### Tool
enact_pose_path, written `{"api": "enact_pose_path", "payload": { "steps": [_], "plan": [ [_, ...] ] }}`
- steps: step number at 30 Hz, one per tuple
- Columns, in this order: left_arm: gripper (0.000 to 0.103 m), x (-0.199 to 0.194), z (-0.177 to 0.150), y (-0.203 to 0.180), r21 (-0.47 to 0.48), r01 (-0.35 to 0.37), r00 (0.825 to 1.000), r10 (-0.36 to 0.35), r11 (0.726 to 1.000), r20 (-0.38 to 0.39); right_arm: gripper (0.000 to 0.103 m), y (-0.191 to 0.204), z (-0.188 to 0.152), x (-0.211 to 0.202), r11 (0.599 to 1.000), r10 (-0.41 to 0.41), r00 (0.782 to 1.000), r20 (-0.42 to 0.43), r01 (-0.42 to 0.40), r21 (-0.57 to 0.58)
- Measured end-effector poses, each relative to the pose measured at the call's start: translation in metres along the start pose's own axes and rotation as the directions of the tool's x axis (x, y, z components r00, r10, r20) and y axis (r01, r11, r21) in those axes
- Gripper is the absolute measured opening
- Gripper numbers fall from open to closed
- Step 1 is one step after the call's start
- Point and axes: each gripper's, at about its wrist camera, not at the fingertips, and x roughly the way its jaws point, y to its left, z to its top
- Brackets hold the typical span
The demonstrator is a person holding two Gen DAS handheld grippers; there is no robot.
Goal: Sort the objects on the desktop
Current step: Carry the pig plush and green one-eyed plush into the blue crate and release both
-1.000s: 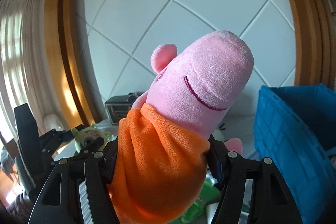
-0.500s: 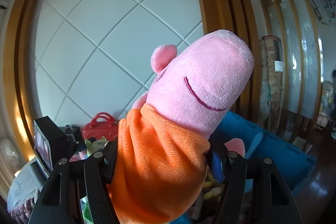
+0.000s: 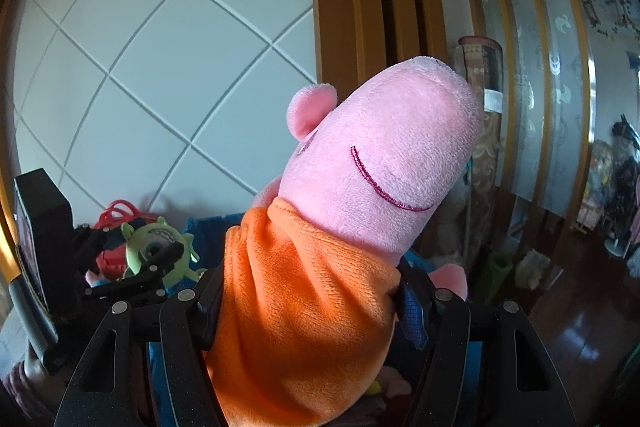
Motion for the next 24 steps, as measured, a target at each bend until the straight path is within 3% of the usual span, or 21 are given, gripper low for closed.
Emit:
{"api": "enact_pose_path", "payload": {
  "steps": [4,6,8,11,18,24],
  "plan": [
    [0.055,0.015,0.008,-0.002,0.005,-0.029,1.0,0.029,1.0,-0.011,0.068,-0.005,0.002,0.032,1.0,0.008,0.999,-0.045,-0.007,0.014],
    [0.06,0.02,0.01,-0.001,0.0,-0.071,0.997,0.071,0.997,-0.007,0.074,0.0,0.01,0.052,1.0,0.016,0.997,-0.08,-0.014,0.018],
    [0.085,0.023,0.012,-0.001,0.009,-0.107,0.994,0.107,0.994,-0.002,0.077,0.003,0.02,0.073,1.0,0.007,0.993,-0.116,-0.005,0.021],
    [0.101,0.019,0.016,0.003,0.017,-0.165,0.986,0.165,0.986,0.028,0.078,0.005,0.033,0.08,0.999,-0.014,0.995,-0.096,0.018,0.033],
    [0.102,0.012,0.02,0.009,0.0,-0.172,0.984,0.172,0.985,0.037,0.086,0.009,0.063,0.047,0.998,-0.063,0.998,0.003,0.063,0.021],
    [0.102,0.003,0.009,0.012,-0.047,-0.18,0.983,0.181,0.983,0.029,0.093,0.009,0.042,0.02,0.998,-0.063,0.997,0.036,0.062,0.026]
  ]
}}
